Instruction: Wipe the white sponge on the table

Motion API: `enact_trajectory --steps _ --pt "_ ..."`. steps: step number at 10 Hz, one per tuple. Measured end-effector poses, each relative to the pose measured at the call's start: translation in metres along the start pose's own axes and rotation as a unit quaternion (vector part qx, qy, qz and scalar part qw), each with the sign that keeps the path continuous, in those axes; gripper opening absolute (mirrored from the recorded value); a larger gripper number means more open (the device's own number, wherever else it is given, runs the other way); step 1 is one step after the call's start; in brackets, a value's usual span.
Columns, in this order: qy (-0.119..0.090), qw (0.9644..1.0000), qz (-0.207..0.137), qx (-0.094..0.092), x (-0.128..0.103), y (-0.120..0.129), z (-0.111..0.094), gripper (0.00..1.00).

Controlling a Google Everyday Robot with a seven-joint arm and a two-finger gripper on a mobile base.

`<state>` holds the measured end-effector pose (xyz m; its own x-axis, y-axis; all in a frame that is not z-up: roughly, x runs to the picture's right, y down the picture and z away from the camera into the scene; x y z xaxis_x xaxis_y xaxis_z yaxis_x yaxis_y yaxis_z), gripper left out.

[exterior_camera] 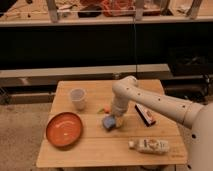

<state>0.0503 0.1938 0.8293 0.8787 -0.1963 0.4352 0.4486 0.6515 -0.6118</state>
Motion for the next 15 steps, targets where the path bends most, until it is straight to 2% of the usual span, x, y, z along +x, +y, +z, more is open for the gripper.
enact_trajectory --steps 2,4,6,10,12,15 --pt "0.003 0.9999 -0.015 -0.006 -0.031 0.006 0.007 0.00" --pt "0.004 0.9997 -0.023 -0.010 -0.045 0.011 0.012 0.00" --pt "0.006 0.9994 -0.031 -0.012 -0.043 0.015 0.013 0.00" --pt "0.008 0.9998 -0.019 -0.003 -0.015 0.032 0.003 0.00" --pt "0.008 0.9997 -0.022 -0.001 -0.012 0.031 0.002 0.00" --pt "0.011 0.9997 -0.022 0.001 0.003 0.032 -0.001 0.00"
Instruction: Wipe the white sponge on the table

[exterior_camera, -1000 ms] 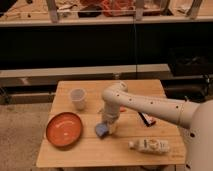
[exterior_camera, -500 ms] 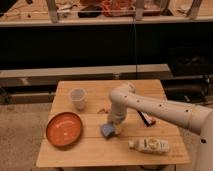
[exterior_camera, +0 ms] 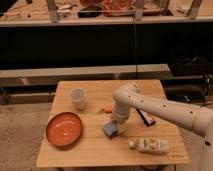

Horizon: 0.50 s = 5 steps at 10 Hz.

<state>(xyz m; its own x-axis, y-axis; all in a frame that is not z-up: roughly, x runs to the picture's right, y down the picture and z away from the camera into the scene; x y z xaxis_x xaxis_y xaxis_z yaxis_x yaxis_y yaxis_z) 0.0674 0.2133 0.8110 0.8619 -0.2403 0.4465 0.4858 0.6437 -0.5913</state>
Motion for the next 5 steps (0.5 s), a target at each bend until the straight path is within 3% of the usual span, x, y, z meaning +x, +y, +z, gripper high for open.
enact_trajectory --steps 5 --pt "0.002 1.0000 -0.006 0.000 0.017 -0.013 -0.004 0.00"
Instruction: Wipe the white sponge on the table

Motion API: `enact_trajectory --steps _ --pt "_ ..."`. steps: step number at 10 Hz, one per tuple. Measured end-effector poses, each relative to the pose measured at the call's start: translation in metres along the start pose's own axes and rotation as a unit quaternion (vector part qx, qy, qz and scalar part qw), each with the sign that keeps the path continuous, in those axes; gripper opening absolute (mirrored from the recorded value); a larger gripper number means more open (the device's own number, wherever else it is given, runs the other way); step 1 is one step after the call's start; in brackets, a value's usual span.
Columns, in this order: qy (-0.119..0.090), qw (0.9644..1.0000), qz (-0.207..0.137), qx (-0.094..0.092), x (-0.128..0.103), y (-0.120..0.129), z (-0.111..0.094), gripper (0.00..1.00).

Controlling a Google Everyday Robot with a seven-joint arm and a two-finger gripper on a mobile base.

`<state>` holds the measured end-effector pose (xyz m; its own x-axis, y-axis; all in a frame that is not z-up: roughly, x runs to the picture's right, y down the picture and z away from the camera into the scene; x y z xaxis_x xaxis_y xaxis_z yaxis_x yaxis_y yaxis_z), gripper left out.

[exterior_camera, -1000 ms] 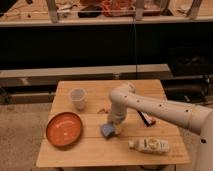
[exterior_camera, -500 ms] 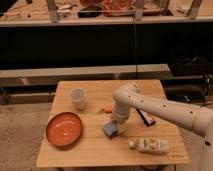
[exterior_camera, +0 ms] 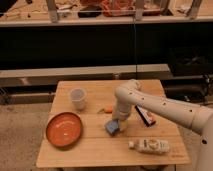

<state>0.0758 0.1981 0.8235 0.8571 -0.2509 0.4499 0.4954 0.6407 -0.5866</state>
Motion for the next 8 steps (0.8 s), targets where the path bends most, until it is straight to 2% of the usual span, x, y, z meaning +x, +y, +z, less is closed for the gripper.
enact_trajectory --steps 1,5,8 --pt "0.002 1.0000 -0.007 -0.002 0.004 -0.008 0.000 0.00" --pt "0.008 0.9994 -0.032 -0.010 -0.006 -0.022 0.003 0.00" --pt "0.012 0.9983 -0.053 -0.020 -0.039 -0.018 0.010 0.00"
